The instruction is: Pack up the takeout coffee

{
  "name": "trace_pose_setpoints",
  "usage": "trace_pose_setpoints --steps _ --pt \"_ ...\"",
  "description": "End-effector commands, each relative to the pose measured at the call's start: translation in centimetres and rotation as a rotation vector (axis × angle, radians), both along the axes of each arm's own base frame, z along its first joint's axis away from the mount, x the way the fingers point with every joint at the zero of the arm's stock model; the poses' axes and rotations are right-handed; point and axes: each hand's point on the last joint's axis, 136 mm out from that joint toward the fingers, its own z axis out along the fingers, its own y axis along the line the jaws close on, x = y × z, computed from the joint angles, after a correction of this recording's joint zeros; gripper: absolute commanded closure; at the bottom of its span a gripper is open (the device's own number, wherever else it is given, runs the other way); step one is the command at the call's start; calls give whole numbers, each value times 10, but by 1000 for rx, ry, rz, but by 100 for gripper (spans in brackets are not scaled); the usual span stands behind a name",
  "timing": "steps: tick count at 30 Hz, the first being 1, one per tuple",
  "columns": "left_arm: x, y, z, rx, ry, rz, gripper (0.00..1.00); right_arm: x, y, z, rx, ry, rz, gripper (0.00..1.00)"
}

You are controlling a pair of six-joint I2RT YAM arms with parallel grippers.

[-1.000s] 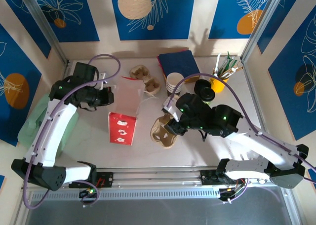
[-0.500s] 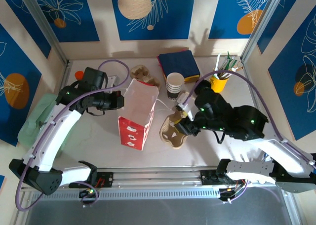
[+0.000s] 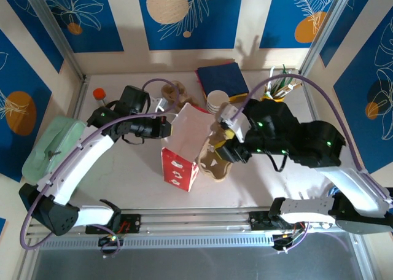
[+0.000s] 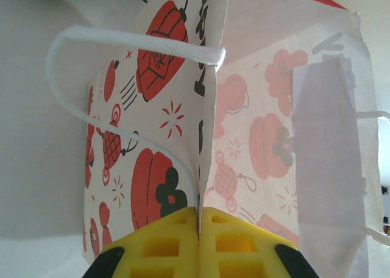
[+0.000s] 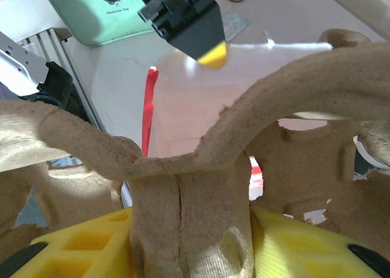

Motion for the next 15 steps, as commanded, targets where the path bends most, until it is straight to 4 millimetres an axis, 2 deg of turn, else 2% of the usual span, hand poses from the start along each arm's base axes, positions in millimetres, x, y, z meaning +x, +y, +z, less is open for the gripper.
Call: trace_pose_setpoints --steps 1,6,15 --pt "-2 -12 9 -60 -39 -49 100 1 16 7 -2 10 73 55" --pt "-1 -16 12 -93 -80 -69 100 18 38 8 23 52 107 54" --pt "-7 -18 6 -116 -100 -102 100 47 65 -20 9 166 145 54"
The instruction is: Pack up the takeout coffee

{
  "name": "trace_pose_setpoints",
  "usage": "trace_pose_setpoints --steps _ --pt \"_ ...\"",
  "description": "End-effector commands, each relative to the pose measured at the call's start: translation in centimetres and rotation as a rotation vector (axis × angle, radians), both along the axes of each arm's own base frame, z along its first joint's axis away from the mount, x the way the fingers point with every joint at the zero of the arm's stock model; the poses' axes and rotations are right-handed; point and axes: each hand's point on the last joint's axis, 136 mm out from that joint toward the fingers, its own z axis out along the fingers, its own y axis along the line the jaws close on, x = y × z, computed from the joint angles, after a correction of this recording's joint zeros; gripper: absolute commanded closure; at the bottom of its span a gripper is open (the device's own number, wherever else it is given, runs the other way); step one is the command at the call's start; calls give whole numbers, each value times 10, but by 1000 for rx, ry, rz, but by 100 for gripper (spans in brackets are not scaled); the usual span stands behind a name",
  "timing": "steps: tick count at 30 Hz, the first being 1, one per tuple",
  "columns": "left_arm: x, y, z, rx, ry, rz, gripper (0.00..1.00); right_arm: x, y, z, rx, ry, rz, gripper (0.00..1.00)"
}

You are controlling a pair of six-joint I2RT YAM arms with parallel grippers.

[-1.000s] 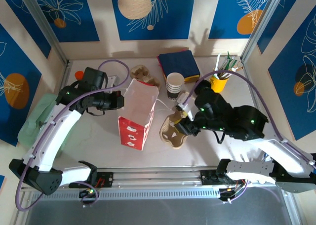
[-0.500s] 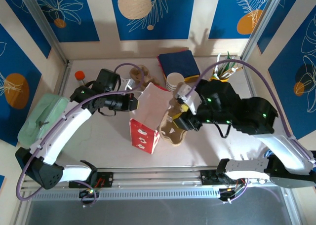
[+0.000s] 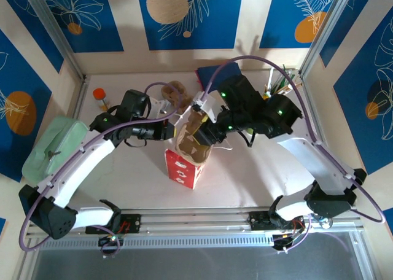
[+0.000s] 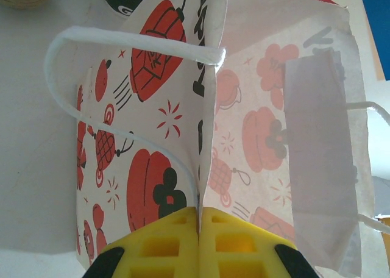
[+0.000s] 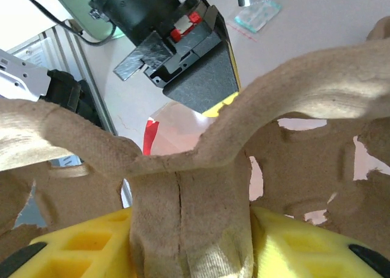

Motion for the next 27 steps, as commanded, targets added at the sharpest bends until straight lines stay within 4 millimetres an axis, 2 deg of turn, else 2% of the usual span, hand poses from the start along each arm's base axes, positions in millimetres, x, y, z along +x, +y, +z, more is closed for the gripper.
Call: trace_pose_setpoints --steps 1,7,11,19,27 --pt "-7 -7 12 -51 -54 -60 100 -2 13 4 40 23 78 54" --pt "-8 -14 13 -92 -55 -83 100 4 20 -10 63 109 145 54" --pt "-8 -14 13 -99 -59 -83 100 17 18 -25 20 146 101 54" --pt "-8 -13 10 -82 -59 -85 100 24 11 -61 -63 204 72 54" --pt "-9 -14 11 -85 -58 -101 100 35 4 -84 -115 229 32 54"
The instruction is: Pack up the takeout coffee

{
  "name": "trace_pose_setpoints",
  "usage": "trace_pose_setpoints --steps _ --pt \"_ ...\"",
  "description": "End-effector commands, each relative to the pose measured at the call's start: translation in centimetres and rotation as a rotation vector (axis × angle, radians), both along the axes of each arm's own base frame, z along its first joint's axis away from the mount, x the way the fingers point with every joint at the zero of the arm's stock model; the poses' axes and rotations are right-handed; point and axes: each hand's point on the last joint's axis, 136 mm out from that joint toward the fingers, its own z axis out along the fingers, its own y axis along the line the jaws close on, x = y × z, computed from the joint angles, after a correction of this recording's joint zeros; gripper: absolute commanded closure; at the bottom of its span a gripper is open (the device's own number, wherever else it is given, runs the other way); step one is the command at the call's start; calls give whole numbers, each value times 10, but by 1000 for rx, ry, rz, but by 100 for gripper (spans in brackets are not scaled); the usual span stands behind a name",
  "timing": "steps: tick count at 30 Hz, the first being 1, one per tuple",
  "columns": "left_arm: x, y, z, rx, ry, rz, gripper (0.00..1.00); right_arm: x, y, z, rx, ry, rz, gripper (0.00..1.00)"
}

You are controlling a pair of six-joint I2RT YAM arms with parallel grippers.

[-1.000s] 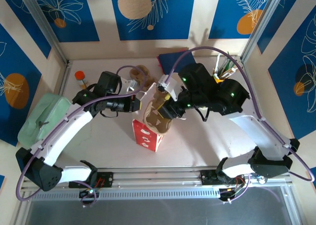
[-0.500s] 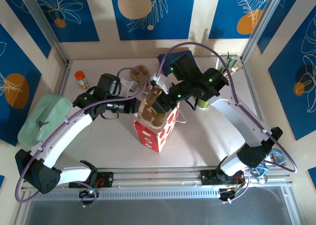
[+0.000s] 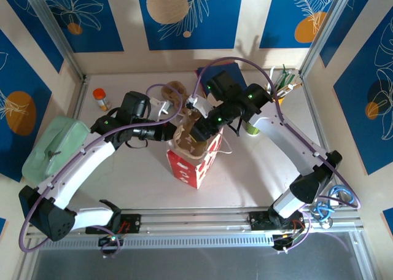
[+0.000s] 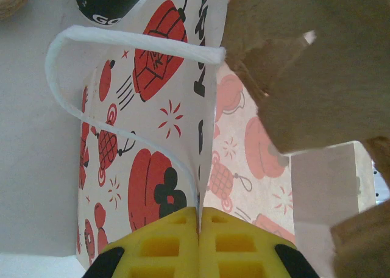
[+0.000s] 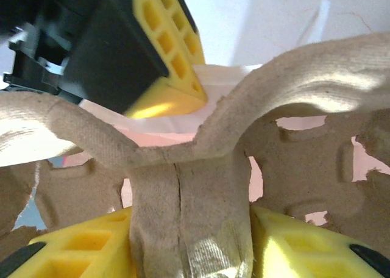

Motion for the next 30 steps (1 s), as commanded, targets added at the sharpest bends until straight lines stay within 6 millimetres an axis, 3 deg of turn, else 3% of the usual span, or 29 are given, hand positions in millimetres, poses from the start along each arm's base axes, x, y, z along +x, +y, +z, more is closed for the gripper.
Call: trace_pose_setpoints --steps 1,15,30 --pt "-8 -6 11 -35 -29 -55 100 0 -3 -13 -29 18 11 54" --pt "-14 -7 11 -38 -19 -86 100 14 -10 -45 -118 38 -39 54" --pt "-12 -8 12 -31 -25 -90 100 7 -24 -76 -294 7 -41 55"
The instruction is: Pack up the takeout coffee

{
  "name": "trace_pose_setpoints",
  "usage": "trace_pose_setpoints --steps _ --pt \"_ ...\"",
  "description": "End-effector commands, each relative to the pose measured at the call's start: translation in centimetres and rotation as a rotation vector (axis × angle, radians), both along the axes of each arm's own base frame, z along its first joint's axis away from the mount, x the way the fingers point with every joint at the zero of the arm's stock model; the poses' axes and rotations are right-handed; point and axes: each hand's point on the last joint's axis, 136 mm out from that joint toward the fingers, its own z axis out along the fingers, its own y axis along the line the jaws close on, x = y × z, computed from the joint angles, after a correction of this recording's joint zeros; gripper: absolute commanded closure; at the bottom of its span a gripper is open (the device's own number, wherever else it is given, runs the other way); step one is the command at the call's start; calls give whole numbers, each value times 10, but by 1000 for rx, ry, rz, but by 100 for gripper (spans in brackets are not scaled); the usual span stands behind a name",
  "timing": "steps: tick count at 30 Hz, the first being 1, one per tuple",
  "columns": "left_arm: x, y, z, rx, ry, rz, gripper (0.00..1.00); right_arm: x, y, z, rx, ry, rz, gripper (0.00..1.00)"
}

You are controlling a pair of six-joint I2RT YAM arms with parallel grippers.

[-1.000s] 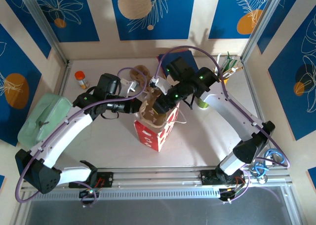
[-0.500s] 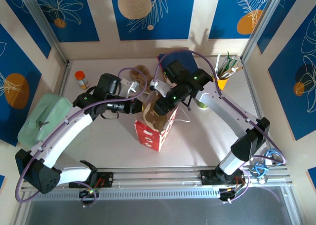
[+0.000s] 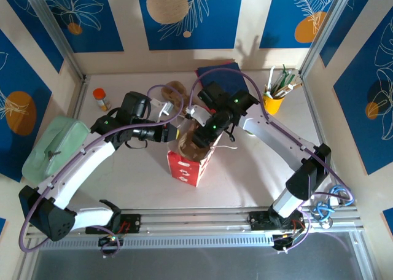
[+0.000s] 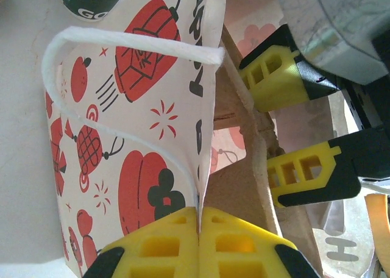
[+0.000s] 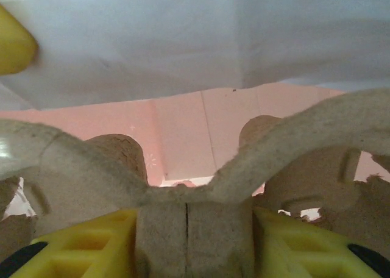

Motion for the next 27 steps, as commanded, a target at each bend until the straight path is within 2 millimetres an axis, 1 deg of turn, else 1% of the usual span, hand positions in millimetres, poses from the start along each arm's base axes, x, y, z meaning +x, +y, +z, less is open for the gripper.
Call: trace_pose_setpoints --steps 1,7,15,20,27 --pt "-5 -6 12 -25 -26 -48 100 -5 -9 -14 -84 7 13 54" --pt "-4 -4 10 -13 -23 -36 100 -9 -10 -25 -164 -14 40 55" --pt "-4 2 7 8 -20 0 100 -10 -14 -37 -213 -6 25 54" --pt "-6 -1 11 -30 -2 3 100 -11 -10 -44 -230 -14 44 55" --pt "-4 1 9 -43 22 53 100 -12 2 -51 -201 -12 72 55"
